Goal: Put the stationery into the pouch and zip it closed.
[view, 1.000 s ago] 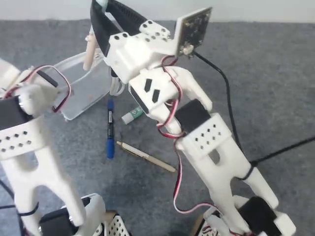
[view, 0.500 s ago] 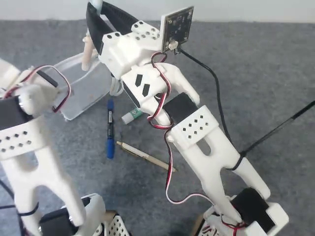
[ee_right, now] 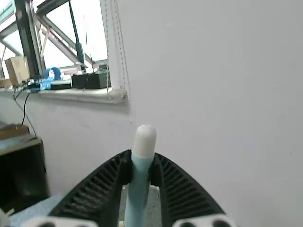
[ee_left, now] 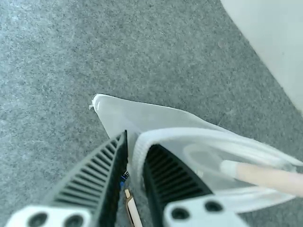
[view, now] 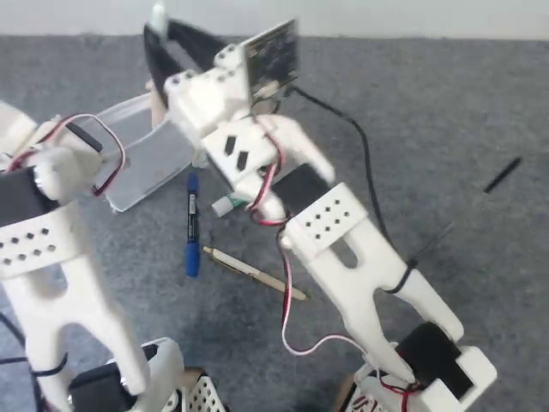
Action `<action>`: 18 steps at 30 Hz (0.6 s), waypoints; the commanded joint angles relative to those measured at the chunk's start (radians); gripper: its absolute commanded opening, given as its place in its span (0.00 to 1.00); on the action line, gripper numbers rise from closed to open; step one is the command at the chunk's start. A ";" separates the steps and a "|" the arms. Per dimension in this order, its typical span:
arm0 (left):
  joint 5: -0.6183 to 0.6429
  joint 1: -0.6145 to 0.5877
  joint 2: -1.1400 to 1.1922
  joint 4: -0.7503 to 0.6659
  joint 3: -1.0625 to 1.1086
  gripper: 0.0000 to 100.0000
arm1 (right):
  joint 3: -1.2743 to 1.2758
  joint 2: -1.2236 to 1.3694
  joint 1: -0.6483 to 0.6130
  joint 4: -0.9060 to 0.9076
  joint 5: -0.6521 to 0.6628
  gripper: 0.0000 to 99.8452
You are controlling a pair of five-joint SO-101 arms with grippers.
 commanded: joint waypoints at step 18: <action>-0.008 -0.002 -0.006 -0.006 -0.005 0.01 | 0.041 -0.024 -0.045 0.036 0.150 0.01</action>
